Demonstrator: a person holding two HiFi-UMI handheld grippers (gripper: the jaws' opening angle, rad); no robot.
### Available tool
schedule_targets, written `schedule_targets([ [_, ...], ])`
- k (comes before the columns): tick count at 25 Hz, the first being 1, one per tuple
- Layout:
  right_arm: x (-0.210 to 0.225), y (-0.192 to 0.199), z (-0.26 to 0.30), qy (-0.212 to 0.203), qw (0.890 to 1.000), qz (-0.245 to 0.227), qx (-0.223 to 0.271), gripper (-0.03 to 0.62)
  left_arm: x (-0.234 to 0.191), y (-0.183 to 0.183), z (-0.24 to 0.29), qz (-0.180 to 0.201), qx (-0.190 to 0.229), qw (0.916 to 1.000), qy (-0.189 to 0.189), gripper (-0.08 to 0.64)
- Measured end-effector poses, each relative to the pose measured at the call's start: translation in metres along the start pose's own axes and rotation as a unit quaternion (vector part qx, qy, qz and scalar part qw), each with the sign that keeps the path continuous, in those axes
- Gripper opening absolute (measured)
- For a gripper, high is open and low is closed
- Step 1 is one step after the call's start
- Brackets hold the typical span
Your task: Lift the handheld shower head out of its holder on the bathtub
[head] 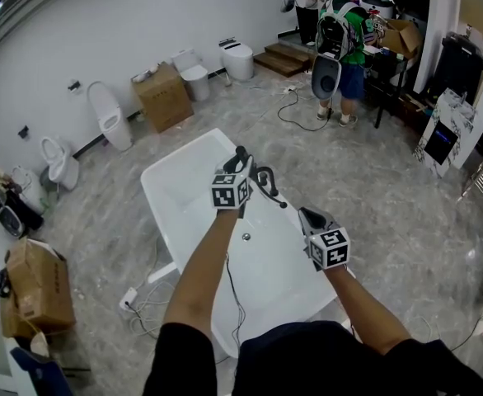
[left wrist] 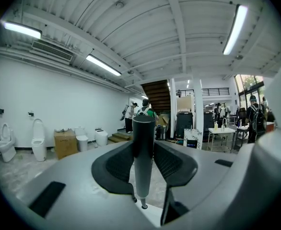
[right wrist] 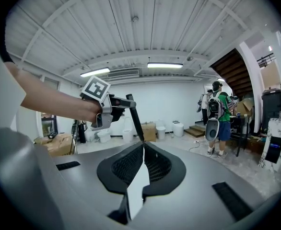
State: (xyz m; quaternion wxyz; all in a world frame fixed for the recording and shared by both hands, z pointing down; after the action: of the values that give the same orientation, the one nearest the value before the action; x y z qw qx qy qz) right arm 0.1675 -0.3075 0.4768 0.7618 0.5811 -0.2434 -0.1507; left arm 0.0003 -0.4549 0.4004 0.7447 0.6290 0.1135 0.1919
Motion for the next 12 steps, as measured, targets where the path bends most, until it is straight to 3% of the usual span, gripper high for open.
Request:
schedule_targets([
  [12, 0.0049, 0.0032, -0.01, 0.016, 1.0, -0.016, -0.005, 0.0, 0.0073, 0.0006, 0.0086, -0.003, 0.001, 1.0, 0.007, 0.127],
])
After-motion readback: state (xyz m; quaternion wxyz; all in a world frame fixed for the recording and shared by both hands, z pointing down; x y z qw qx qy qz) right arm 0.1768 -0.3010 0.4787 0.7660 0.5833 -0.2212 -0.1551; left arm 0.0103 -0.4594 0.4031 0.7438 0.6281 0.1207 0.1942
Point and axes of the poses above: the fingertips, and each gripper's own axes: z forward along the fingers, x to its right, y out of its underside, the point moved 1 cm from there along -z, backward along the fingers, and after that the axes turned 6 degrees about z, right-handed, at the moved point
